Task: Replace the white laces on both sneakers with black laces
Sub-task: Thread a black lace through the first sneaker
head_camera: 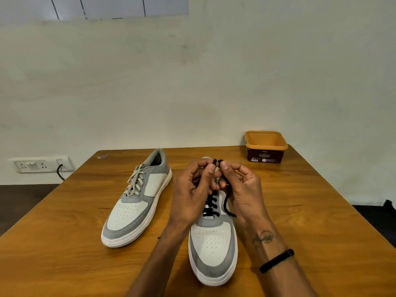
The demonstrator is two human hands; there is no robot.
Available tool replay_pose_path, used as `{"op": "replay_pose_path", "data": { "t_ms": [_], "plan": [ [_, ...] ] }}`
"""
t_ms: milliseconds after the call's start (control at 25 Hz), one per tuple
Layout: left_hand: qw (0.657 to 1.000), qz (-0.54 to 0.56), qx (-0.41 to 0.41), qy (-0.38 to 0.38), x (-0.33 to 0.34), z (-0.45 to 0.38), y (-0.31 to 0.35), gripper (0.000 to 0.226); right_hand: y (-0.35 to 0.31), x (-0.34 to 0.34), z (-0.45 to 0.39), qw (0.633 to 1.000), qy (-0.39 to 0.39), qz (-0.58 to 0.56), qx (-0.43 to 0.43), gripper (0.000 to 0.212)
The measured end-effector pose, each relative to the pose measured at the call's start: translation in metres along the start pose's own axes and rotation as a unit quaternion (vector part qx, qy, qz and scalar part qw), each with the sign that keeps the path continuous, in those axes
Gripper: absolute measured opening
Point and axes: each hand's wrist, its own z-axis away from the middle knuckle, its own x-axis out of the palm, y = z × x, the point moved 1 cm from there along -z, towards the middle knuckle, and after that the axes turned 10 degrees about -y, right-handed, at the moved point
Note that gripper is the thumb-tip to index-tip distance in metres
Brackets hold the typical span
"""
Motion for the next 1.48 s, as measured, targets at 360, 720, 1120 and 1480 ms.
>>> {"op": "replay_pose_path", "data": {
  "t_ms": [360, 720, 1120, 1480],
  "plan": [
    [0.991, -0.124, 0.031, -0.039, -0.016, -0.004, 0.027, 0.019, 0.002, -0.002, 0.003, 1.0, 0.001, 0.013, 0.016, 0.019],
    [0.983, -0.146, 0.022, -0.105, -0.013, -0.009, 0.02, 0.018, 0.002, -0.007, 0.004, 0.999, -0.044, 0.007, -0.002, 0.012],
    [0.994, -0.076, -0.039, -0.074, -0.013, -0.009, 0.013, 0.017, -0.001, 0.0, 0.007, 0.996, -0.076, -0.009, 0.042, 0.026],
    [0.993, -0.065, -0.094, 0.012, -0.024, -0.017, -0.001, 0.017, -0.004, -0.003, 0.009, 0.992, -0.116, 0.041, 0.014, 0.019]
  ]
}}
